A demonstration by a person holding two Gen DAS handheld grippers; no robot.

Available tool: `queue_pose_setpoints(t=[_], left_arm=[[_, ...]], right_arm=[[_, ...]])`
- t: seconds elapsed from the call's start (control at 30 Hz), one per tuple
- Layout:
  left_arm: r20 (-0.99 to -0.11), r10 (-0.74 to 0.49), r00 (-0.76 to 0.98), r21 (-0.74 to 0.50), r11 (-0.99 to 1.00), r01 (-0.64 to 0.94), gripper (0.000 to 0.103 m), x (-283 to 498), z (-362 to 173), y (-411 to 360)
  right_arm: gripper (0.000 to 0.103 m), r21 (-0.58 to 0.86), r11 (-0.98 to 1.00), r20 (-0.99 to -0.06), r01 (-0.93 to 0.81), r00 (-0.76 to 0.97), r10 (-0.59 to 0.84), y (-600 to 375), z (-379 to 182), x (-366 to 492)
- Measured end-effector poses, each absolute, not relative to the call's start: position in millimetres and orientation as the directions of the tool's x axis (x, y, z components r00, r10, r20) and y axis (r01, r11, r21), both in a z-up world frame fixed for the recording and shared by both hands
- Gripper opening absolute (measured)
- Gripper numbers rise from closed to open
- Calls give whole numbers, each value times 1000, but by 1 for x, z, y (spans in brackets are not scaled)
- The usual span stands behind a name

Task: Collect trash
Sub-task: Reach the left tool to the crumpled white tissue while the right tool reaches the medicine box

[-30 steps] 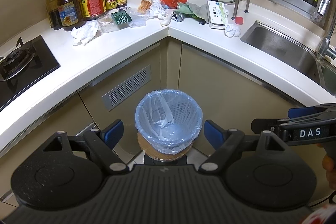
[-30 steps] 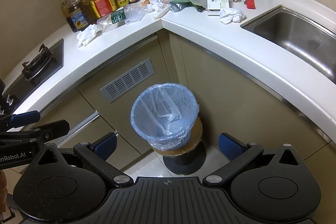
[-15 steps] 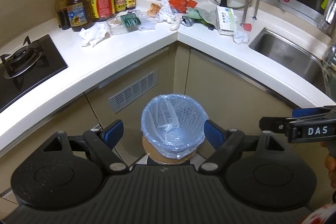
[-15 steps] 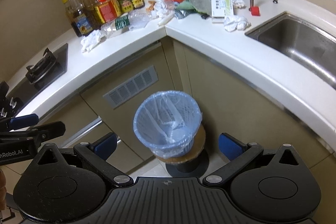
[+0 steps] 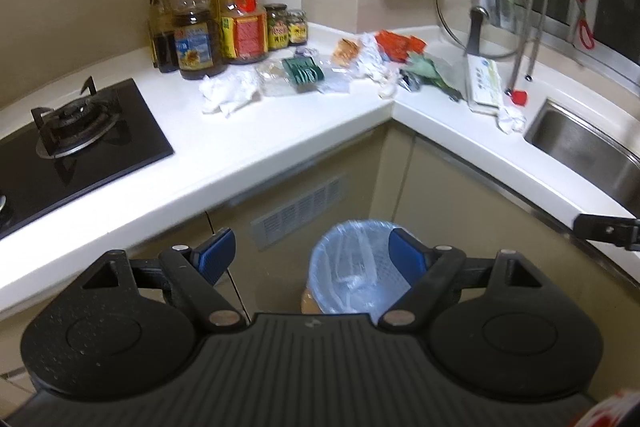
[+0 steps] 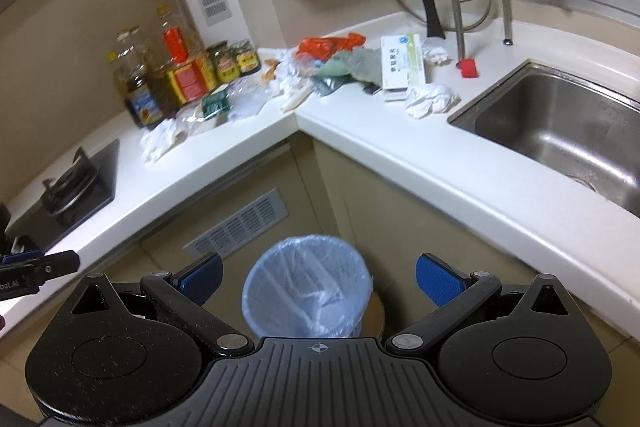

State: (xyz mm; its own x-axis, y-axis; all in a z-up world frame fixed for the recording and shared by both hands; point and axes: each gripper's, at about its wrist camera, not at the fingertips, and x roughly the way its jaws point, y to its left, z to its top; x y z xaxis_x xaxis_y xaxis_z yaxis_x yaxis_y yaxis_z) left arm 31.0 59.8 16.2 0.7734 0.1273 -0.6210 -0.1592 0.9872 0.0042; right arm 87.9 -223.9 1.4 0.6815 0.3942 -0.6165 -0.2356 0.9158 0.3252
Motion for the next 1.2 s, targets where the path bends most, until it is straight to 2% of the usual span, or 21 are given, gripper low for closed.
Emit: queue_pose_setpoints(t=[0.7, 1.03, 1.2], left_arm=[[-525, 187, 830, 155, 980, -123, 80, 228, -11, 177], [-552, 200, 809, 235, 969, -78, 80, 312, -51, 216], [-581, 184, 793, 237, 970, -51, 80, 344, -69, 227]], right_arm=[[103, 356, 933, -617, -49, 738, 274, -189, -16, 237], [103, 328, 944, -657, 44, 729, 194, -177, -26, 272], [103, 312, 946, -672, 90, 724, 153, -174, -29, 283]])
